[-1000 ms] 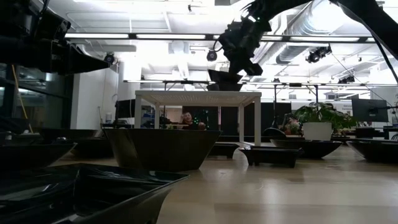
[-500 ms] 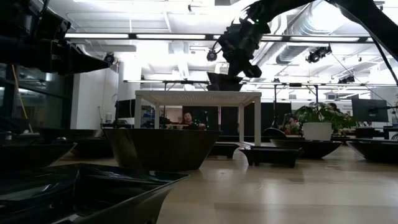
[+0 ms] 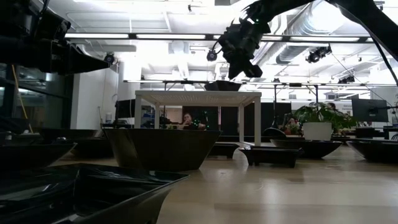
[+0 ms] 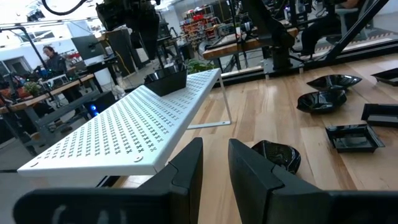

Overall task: Pick & Place Mini shaped plates
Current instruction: Stack the black distorted square plate on top of the black distorted square plate on the shelf

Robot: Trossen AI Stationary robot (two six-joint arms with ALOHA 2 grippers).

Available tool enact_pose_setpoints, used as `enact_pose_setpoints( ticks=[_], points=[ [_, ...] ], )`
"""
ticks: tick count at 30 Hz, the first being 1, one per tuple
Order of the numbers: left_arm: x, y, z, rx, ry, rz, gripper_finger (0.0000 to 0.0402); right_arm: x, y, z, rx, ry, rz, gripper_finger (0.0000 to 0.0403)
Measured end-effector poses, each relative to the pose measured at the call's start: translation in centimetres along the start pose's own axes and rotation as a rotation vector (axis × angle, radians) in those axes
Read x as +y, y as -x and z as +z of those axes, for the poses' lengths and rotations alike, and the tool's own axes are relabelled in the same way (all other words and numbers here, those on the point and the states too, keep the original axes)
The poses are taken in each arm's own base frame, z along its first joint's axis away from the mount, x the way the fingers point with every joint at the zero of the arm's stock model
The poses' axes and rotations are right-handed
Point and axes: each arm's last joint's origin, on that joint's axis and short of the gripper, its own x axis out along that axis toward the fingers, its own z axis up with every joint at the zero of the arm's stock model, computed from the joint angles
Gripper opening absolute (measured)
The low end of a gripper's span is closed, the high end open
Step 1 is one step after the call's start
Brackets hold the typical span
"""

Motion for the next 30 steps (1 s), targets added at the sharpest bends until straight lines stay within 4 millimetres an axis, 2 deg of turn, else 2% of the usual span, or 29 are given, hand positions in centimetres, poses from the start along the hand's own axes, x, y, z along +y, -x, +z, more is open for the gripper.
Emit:
enact_pose_setpoints(
  ticks=[7, 14, 18, 23, 26, 30],
  points=[
    [0.0, 0.0, 0.0, 0.0, 0.0, 0.0, 0.0074, 0.5, -0.2, -0.4, 0.027, 0.013, -0.002, 0.0039],
    [0.0, 0.0, 0.0, 0.0, 0.0, 0.001, 0.0074, 2.6, 0.6, -2.3, 0.101, 0.088, -0.014, 0.0065],
    [0.0, 0.0, 0.0, 0.0, 0.0, 0.001, 0.0074, 4.7, 2.1, -4.2, 0.119, 0.163, -0.081, 0.0073],
    [0.0, 0.0, 0.0, -0.001, 0.0, 0.002, 0.0074, 8.3, 3.2, -7.3, 0.15, 0.277, -0.183, 0.0074],
    [0.0, 0.0, 0.0, -0.001, 0.0, 0.002, 0.0074, 10.7, 2.9, -9.3, 0.161, 0.357, -0.205, 0.0074],
    [0.0, 0.0, 0.0, -0.001, 0.0, 0.002, 0.0074, 13.3, 1.5, -12.6, 0.231, 0.403, -0.2, 0.0074]
  ],
)
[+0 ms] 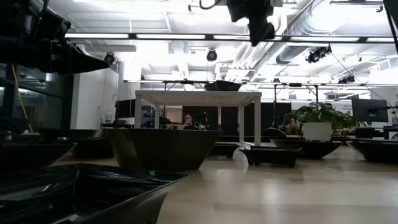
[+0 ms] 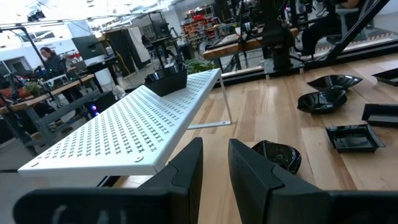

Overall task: Pick & Place Mini shaped plates
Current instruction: Stack the black distorted square plate on top of the black distorted square plate on the shelf

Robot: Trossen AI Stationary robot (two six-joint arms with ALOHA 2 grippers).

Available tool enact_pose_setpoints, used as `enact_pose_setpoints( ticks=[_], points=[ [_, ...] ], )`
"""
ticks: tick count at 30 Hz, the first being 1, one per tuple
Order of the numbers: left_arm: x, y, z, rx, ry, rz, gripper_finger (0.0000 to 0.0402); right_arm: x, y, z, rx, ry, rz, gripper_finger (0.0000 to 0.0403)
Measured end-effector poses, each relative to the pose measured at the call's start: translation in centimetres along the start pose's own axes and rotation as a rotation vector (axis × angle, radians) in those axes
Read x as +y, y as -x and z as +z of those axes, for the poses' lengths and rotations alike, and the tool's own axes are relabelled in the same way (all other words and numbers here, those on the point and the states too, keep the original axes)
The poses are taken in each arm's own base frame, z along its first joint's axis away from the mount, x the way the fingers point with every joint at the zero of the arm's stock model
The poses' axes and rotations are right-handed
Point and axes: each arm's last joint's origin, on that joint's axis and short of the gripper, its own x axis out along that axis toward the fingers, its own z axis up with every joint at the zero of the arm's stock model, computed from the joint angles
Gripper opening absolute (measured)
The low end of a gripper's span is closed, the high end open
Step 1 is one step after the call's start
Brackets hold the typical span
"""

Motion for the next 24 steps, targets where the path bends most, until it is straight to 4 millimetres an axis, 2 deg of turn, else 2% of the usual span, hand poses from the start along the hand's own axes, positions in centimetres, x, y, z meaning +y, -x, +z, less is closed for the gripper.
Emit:
enact_pose_setpoints(
  ticks=[6, 11, 14, 19, 24],
  points=[
    [0.0, 0.0, 0.0, -0.001, 0.0, 0.001, 0.0074, 6.0, -4.9, -2.6, 0.099, 0.148, -0.022, 0.0074],
    [0.0, 0.0, 0.0, -0.001, 0.0, 0.001, 0.0074, 10.9, -10.0, -4.6, 0.066, 0.347, 0.045, 0.0074],
    [0.0, 0.0, 0.0, -0.001, 0.0, 0.0, 0.0074, 13.3, -12.4, -5.8, 0.002, 0.495, 0.096, 0.0074],
    [0.0, 0.0, 0.0, -0.001, 0.0, 0.001, 0.0074, 15.7, -15.3, -7.4, -0.105, 0.716, 0.16, 0.0074],
    [0.0, 0.0, 0.0, -0.001, 0.0, 0.001, 0.0074, 16.7, -17.5, -7.6, -0.179, 0.794, 0.171, 0.0074]
  ],
)
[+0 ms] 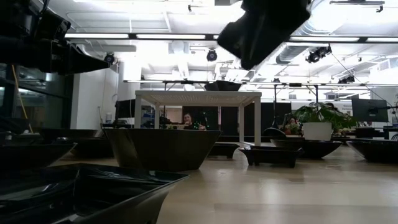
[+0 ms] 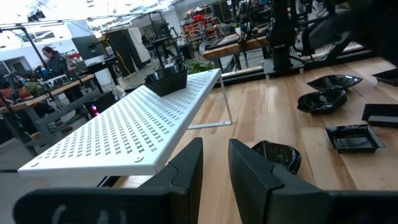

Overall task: Pick & Place Mini shaped plates
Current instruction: Stack the black distorted square plate on top of the black distorted square plate on the shelf

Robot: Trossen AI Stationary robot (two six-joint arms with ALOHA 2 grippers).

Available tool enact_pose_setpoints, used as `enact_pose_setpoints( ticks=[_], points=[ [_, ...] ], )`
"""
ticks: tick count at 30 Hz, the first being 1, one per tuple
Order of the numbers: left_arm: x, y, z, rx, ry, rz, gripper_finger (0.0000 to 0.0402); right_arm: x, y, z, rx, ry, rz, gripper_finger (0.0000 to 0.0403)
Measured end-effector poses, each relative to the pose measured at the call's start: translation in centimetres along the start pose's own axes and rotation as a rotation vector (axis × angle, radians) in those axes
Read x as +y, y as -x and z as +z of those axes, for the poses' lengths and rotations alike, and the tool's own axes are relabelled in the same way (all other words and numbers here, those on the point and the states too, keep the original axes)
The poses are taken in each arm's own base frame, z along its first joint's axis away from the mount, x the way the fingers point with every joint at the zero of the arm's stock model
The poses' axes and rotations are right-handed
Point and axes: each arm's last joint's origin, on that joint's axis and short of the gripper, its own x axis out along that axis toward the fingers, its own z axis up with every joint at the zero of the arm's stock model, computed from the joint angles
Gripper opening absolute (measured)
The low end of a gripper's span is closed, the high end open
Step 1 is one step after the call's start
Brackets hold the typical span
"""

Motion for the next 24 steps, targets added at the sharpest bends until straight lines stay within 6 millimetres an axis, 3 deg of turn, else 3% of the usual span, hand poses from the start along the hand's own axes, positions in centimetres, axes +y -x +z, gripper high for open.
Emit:
enact_pose_setpoints(
  ticks=[14, 24],
  points=[
    [0.0, 0.0, 0.0, -0.001, 0.0, 0.0, 0.0074, -0.4, -1.0, 2.3, -0.006, 0.17, -0.105, 0.0077],
    [0.0, 0.0, 0.0, -0.001, 0.0, 0.0, 0.0074, -0.8, -1.3, 2.3, 0.024, 0.3, -0.227, 0.014]
  ],
)
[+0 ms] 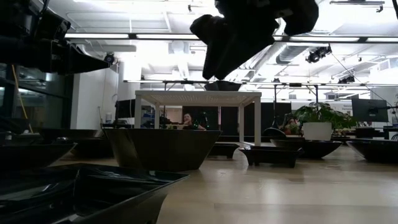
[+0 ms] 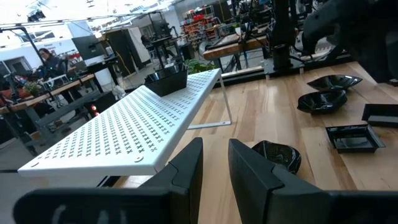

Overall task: Pick & Place Mini shaped plates
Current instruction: Stack the black distorted square plate on top of the black distorted square plate on the shelf

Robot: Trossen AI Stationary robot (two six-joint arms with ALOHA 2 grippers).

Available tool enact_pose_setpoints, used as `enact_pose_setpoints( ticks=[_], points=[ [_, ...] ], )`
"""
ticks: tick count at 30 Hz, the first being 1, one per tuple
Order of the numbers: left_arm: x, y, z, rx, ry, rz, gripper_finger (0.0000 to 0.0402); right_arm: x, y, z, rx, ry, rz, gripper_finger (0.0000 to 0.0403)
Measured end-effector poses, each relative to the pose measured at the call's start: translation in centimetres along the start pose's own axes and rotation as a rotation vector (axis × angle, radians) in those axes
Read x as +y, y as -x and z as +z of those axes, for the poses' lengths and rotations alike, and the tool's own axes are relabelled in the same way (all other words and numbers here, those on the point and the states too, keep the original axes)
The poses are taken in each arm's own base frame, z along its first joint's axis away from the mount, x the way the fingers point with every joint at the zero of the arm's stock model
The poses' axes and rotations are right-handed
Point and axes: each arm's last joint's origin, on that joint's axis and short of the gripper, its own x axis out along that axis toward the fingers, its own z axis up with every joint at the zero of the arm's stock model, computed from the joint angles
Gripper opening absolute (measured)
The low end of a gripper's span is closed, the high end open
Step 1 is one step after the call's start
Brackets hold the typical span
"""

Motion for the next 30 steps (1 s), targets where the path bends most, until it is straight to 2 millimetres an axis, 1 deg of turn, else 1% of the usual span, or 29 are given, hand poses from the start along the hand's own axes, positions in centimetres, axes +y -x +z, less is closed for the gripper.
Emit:
enact_pose_setpoints(
  ticks=[4, 8, 10, 14, 17, 19, 22, 25, 28, 30],
  points=[
    [0.0, 0.0, 0.0, 0.0, 0.0, 0.0, 0.0074, 0.3, -1.6, 0.0, 0.011, 0.017, 0.003, 0.0165],
    [0.0, 0.0, 0.0, 0.0, 0.0, 0.0, 0.0074, 1.1, -2.2, 0.2, 0.008, 0.033, 0.017, 0.0177],
    [0.0, 0.0, 0.0, 0.0, 0.0, 0.0, 0.0074, 1.5, -2.5, 0.2, 0.016, 0.05, 0.043, 0.0178],
    [0.0, 0.0, 0.0, 0.0, 0.0, 0.0, 0.0074, 2.2, -2.5, 0.1, 0.037, 0.101, 0.067, 0.0172],
    [0.0, 0.0, 0.0, 0.0, 0.0, 0.0, 0.0074, 2.7, -2.4, 0.1, 0.055, 0.097, 0.078, 0.0164],
    [0.0, 0.0, 0.0, 0.0, 0.0, 0.0, 0.0074, 2.7, -2.4, 0.1, 0.054, 0.025, 0.08, 0.0158],
    [0.0, 0.0, 0.0, 0.0, 0.0, 0.0, 0.0074, 1.8, -2.5, -0.3, 0.069, -0.199, 0.105, 0.0149],
    [0.0, 0.0, 0.0, 0.0, 0.0, 0.0, 0.0074, 0.8, -2.5, -0.9, 0.092, -0.4, 0.171, 0.0143],
    [0.0, 0.0, 0.0, 0.0, 0.0, 0.0, 0.0074, 0.2, -2.6, -1.2, 0.108, -0.524, 0.237, 0.0142],
    [0.0, 0.0, 0.0, 0.0, 0.0, 0.0, 0.0074, 0.0, -2.6, -1.3, 0.119, -0.599, 0.246, 0.0142]
  ],
)
